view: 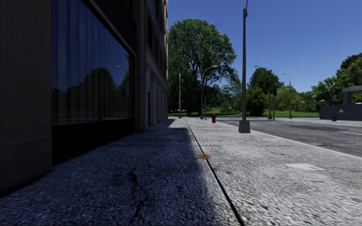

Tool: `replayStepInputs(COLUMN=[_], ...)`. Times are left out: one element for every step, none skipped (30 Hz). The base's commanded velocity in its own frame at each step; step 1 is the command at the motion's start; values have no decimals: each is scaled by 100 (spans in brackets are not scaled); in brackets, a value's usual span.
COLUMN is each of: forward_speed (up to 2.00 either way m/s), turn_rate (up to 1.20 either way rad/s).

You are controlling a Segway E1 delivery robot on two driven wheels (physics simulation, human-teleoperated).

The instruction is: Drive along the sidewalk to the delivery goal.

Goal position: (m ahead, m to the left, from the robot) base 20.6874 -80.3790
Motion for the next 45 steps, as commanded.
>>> replayStepInputs(forward_speed=[200,200,200,200,200,200,200,200,200,200,200,200,200,200,200,200,200,200,200,200,200,200,200,200,200,200,200,200,200,200,200,200,200,200,200,200,200,200,200,200,200,200,200,200,200], turn_rate=[0,0,0,0,0,0,0,0,0,0,0,0,0,0,0,0,0,0,0,0,0,0,0,0,0,0,0,0,-1,-7,-7,-13,-18,-20,-21,-21,-21,-21,-21,-21,-21,-21,-21,-17,-17])
